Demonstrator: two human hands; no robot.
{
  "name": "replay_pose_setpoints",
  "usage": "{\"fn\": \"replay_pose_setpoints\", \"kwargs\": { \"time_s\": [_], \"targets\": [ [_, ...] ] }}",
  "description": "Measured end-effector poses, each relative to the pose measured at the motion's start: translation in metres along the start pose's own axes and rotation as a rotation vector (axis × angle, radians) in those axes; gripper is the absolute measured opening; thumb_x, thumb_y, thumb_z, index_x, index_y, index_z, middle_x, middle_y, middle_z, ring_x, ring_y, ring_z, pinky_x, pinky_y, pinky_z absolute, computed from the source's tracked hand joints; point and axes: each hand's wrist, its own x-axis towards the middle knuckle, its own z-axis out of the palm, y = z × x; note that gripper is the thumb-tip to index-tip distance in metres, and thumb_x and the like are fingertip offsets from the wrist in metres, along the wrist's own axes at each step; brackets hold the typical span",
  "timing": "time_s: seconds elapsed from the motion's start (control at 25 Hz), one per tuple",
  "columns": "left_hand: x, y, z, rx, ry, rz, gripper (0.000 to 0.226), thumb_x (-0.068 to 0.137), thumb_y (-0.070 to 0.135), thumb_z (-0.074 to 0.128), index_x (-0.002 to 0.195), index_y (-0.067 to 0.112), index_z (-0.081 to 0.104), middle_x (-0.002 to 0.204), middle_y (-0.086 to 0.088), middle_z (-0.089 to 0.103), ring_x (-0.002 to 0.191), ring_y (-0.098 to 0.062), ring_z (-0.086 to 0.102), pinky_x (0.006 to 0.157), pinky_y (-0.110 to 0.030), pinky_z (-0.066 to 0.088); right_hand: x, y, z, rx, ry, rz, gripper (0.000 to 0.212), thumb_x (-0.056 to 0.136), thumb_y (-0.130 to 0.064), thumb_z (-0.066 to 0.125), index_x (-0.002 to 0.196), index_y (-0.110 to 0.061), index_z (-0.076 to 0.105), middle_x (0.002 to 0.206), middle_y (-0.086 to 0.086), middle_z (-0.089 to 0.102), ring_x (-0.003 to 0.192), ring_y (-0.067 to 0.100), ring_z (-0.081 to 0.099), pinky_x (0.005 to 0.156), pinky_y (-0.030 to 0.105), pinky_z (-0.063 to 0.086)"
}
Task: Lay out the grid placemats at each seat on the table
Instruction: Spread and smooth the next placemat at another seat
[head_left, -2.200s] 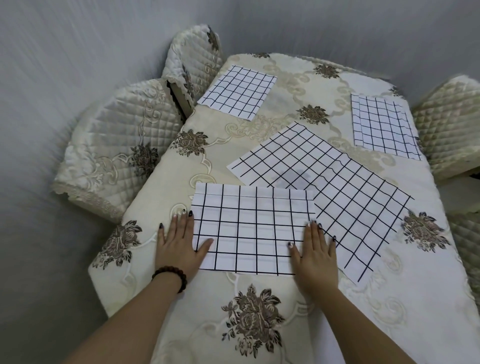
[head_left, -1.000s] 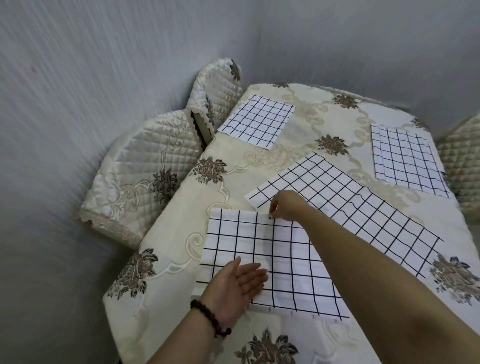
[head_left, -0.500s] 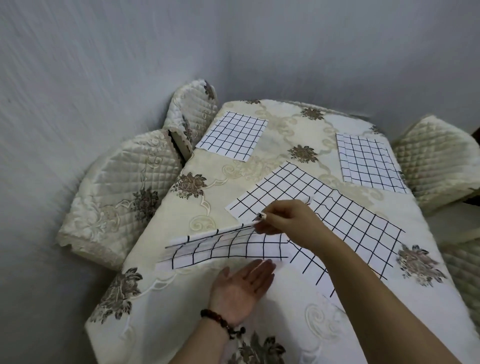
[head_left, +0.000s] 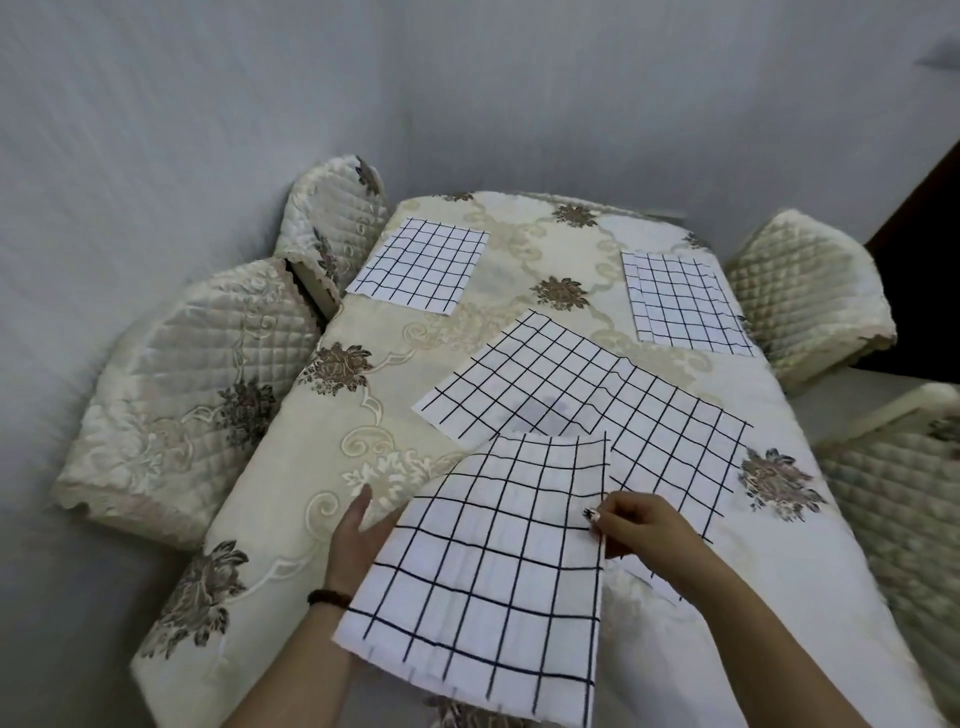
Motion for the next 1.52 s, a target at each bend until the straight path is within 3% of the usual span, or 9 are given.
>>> {"fn": "replay_pose_setpoints", "kwargs": {
  "time_s": [0.04,0.16,0.24,0.28,0.36,0.48,0.76,1.28,1.52],
  "targets": [
    [0.001,0.002,-0.003,0.02,0.105,-0.053,0.066,0.089,0.048,0.049,0.137,0.003,0.045,0.141,-0.018,0.048,0.132,-0.034,0.043,0.114,-0.048,0.025,0.0,0.011,0.001,0.004,0.006,0.033,0.024,0.088,-0.016,0.061,0.065,-0.01,0.063,0.066,0.011,0.057,0.064,0.018,0.056,0.073,0.038,0.055],
    [0.011,0.004,0.024,0.254,0.243,-0.177,0.034,0.085,0.031,0.055,0.096,0.005,0.074,0.097,-0.017,0.072,0.088,-0.032,0.069,0.075,-0.039,0.053,-0.004,0.037,0.008,0.008,0.027,0.143,0.018,0.089,-0.012,0.061,0.071,-0.007,0.061,0.061,0.003,0.053,0.056,0.012,0.054,0.064,0.029,0.054],
    [0.013,0.001,0.029,0.435,0.282,-0.209,0.026,0.086,0.021,0.06,0.101,0.002,0.071,0.098,-0.019,0.072,0.083,-0.031,0.07,0.065,-0.036,0.055,-0.004,0.055,0.014,0.067,0.09,0.205,0.004,0.087,-0.013,0.063,0.088,-0.01,0.061,0.065,0.004,0.058,0.059,0.017,0.055,0.063,0.035,0.051],
    [0.016,-0.001,0.028,0.522,0.318,-0.203,0.025,0.087,0.015,0.062,0.105,-0.001,0.067,0.099,-0.021,0.071,0.081,-0.031,0.069,0.064,-0.035,0.056,-0.002,0.062,0.018,0.101,0.148,0.23,0.011,0.086,-0.016,0.065,0.096,-0.018,0.06,0.069,0.004,0.064,0.063,0.022,0.059,0.065,0.037,0.05],
    [0.028,-0.005,0.025,0.652,0.406,-0.167,0.025,0.084,0.002,0.064,0.107,-0.008,0.063,0.094,-0.021,0.071,0.078,-0.03,0.068,0.066,-0.037,0.058,0.003,0.076,0.024,0.125,0.258,0.283,0.024,0.084,-0.021,0.067,0.102,-0.03,0.055,0.082,0.006,0.072,0.077,0.027,0.066,0.071,0.038,0.051],
    [0.034,-0.009,0.027,0.744,0.421,-0.126,0.029,0.079,-0.006,0.065,0.108,-0.006,0.064,0.096,-0.02,0.072,0.088,-0.034,0.068,0.082,-0.046,0.055,0.011,0.077,0.03,0.164,0.366,0.324,0.017,0.081,-0.018,0.07,0.096,-0.018,0.063,0.087,0.011,0.071,0.081,0.028,0.068,0.076,0.042,0.057],
    [0.024,0.028,0.025,0.799,0.374,0.075,0.035,0.081,-0.006,0.064,0.111,0.014,0.064,0.106,-0.019,0.07,0.099,-0.035,0.066,0.091,-0.051,0.051,0.035,0.041,0.048,0.319,0.303,0.273,0.004,0.084,-0.002,0.064,0.087,-0.004,0.067,0.082,0.019,0.068,0.074,0.033,0.066,0.073,0.045,0.059],
    [0.039,0.174,-0.003,0.861,0.515,0.192,0.05,0.081,-0.01,0.063,0.123,0.014,0.055,0.097,-0.014,0.069,0.094,-0.035,0.066,0.089,-0.053,0.052,0.148,-0.069,0.108,0.325,0.195,0.132,0.009,0.087,-0.003,0.059,0.083,-0.009,0.063,0.082,0.015,0.064,0.066,0.027,0.063,0.058,0.032,0.056],
    [0.074,0.193,-0.037,0.952,0.639,0.179,0.068,0.082,-0.008,0.064,0.14,0.014,0.038,0.092,-0.009,0.06,0.087,-0.028,0.06,0.083,-0.039,0.051,0.203,-0.062,0.134,0.156,0.221,0.179,0.007,0.081,-0.011,0.068,0.075,-0.012,0.065,0.077,0.017,0.066,0.072,0.034,0.064,0.075,0.049,0.056]
  ]
}}
